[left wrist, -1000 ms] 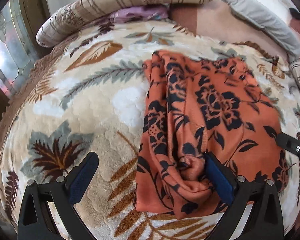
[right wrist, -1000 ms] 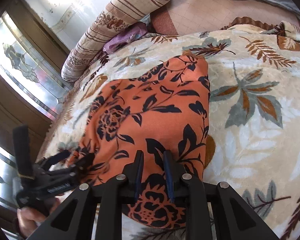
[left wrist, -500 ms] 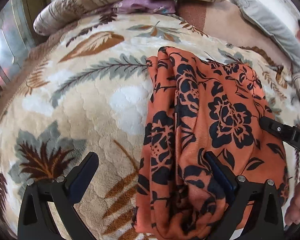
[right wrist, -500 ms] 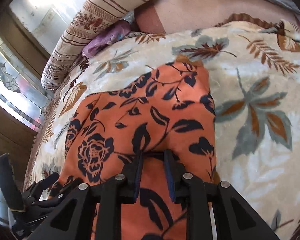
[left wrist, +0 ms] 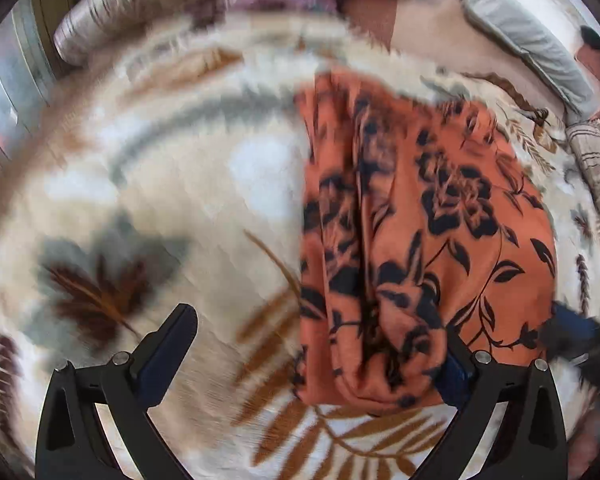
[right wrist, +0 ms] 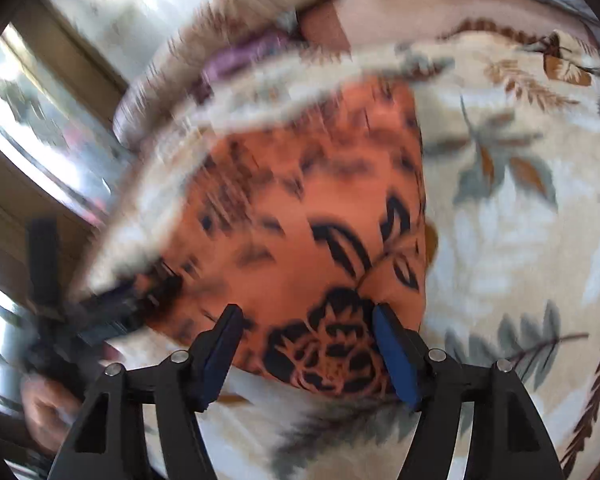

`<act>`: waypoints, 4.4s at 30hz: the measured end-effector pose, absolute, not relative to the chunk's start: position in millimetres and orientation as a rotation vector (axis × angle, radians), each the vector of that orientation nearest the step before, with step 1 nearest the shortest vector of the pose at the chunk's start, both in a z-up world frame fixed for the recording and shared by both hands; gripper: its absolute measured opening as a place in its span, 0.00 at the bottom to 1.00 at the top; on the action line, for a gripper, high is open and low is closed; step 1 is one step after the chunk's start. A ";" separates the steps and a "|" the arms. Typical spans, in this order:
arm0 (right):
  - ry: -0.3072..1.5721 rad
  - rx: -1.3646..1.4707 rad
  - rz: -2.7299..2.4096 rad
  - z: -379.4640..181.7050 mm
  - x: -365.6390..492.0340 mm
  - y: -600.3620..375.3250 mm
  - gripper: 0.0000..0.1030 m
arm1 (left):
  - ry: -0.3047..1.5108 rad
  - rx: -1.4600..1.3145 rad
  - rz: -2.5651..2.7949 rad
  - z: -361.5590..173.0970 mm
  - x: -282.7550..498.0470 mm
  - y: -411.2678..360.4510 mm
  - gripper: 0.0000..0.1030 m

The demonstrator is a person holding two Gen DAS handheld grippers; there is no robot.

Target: Fold small clothes

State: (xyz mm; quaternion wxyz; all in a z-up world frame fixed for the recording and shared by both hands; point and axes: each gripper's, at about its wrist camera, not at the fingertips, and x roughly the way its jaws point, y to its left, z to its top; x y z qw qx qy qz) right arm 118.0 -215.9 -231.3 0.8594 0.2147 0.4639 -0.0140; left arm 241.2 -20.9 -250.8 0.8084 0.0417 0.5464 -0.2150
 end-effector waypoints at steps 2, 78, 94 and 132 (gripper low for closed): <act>0.956 0.395 -0.044 -229.2 118.5 -208.7 0.68 | 1.174 0.059 -0.462 -251.4 242.4 -16.6 1.00; 0.821 0.733 0.073 -254.3 192.0 -286.5 0.46 | 1.206 -0.261 -0.725 -256.5 277.9 -41.9 0.38; 0.732 0.580 0.051 -168.1 71.2 -313.2 0.45 | 1.029 -0.079 -0.819 -181.4 147.2 -93.0 0.35; 0.788 0.391 -0.192 -160.8 -69.1 -278.9 0.46 | 0.787 0.345 -0.400 -152.4 12.5 -93.1 0.75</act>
